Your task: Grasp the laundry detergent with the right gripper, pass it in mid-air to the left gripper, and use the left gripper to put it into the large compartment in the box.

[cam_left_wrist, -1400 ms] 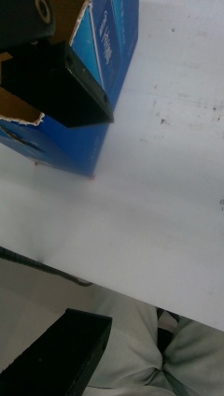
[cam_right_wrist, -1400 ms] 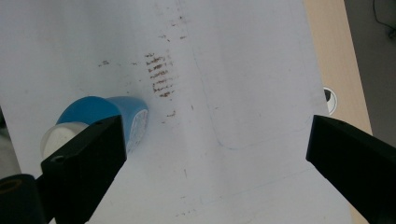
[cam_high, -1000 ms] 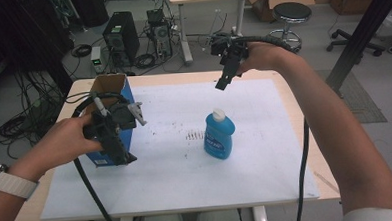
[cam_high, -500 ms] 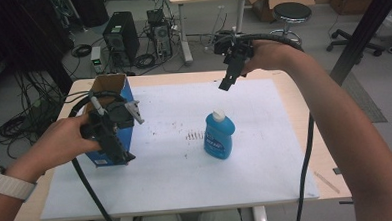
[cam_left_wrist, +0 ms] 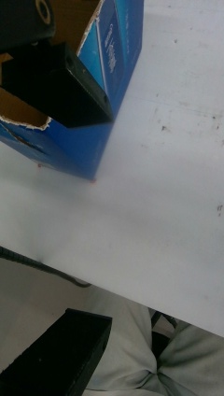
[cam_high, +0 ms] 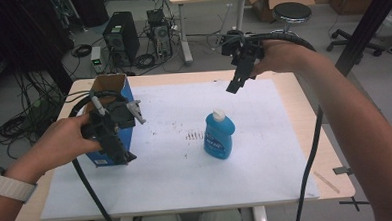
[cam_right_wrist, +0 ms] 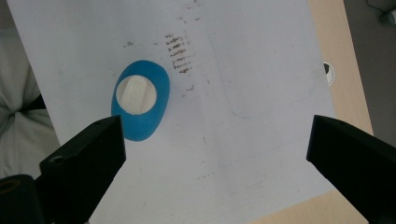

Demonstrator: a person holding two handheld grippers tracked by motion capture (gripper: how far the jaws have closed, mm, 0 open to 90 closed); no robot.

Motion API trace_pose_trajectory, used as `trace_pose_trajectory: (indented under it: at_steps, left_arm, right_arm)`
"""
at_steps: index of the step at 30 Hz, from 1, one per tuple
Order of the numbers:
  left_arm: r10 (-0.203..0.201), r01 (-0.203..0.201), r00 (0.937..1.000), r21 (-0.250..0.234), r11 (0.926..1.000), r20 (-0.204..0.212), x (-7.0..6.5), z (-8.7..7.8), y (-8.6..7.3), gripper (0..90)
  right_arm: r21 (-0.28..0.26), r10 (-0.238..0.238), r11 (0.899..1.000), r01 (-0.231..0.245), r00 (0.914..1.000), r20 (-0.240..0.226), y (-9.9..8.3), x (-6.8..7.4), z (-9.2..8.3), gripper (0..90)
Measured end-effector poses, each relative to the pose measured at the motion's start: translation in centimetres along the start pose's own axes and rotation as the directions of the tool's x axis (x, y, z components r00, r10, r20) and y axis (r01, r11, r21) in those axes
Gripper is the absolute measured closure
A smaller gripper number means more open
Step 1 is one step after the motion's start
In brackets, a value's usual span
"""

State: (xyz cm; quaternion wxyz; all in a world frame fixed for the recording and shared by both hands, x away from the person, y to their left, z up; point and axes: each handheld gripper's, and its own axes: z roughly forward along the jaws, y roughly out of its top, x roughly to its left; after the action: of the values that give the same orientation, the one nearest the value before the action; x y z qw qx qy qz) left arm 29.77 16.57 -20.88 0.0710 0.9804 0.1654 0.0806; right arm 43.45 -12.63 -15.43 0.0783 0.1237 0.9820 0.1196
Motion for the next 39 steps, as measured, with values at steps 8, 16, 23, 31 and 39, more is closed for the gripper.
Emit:
trace_pose_trajectory:
  at_steps: [8,16,23,31,39]
  left_arm:
    - [-0.01,0.01,0.9999,-0.002,0.9999,-0.005,0.2,0.0,-0.1,5.4]
    - [-0.012,0.012,0.9999,-0.004,0.9999,-0.007,0.1,0.0,-0.1,5.5]
    - [-0.005,0.005,0.9999,-0.004,1.0,-0.01,0.1,-0.1,-0.1,5.5]
    - [-0.01,0.01,0.9999,-0.007,0.9999,-0.012,0.1,0.0,-0.2,5.5]
    - [-0.011,0.011,0.9999,-0.009,0.9999,-0.011,0.2,0.2,-0.2,5.6]
  right_arm:
    - [-0.008,0.021,1.0,-0.021,0.9998,0.003,-0.7,0.7,-0.7,4.6]
    - [-0.013,0.04,0.999,-0.04,0.9992,-0.004,-1.0,1.7,-1.0,4.3]
    - [-0.001,0.077,0.997,-0.077,0.9969,0.015,-1.9,2.2,-0.8,4.3]
    - [-0.019,0.1,0.995,-0.099,0.9948,0.022,-3.1,2.9,-0.8,4.3]
    - [-0.038,0.162,0.986,-0.161,0.9868,0.008,-4.2,3.4,-0.8,4.3]
